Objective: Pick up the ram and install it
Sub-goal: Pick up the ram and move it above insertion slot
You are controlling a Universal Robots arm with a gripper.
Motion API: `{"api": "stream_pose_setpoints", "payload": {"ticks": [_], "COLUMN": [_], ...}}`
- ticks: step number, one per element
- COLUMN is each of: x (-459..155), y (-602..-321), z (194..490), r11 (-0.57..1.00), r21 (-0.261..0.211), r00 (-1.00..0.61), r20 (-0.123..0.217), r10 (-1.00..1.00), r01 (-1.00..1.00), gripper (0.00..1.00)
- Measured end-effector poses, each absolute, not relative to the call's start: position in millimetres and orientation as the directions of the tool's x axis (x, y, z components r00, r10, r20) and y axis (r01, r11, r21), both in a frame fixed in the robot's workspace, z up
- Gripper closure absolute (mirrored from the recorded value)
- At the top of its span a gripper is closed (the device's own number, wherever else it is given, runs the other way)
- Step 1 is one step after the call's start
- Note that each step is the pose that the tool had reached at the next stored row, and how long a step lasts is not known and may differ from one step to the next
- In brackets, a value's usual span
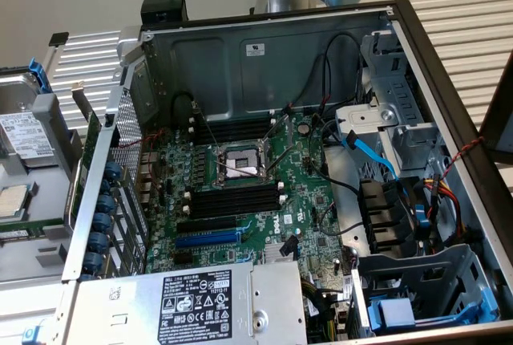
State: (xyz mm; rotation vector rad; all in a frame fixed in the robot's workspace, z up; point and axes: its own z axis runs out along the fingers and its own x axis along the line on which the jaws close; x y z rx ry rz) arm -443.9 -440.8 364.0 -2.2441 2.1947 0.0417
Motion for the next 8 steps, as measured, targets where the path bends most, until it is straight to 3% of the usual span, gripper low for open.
{"api": "stream_pose_setpoints", "payload": {"ticks": [8], "x": [-432.7], "y": [-440.8], "z": [386.7], "r11": [-0.022], "r21": [0.017], "r00": [0.022], "r20": [-0.021], "r10": [-1.000], "r01": [-1.000], "gripper": [0.87]}}
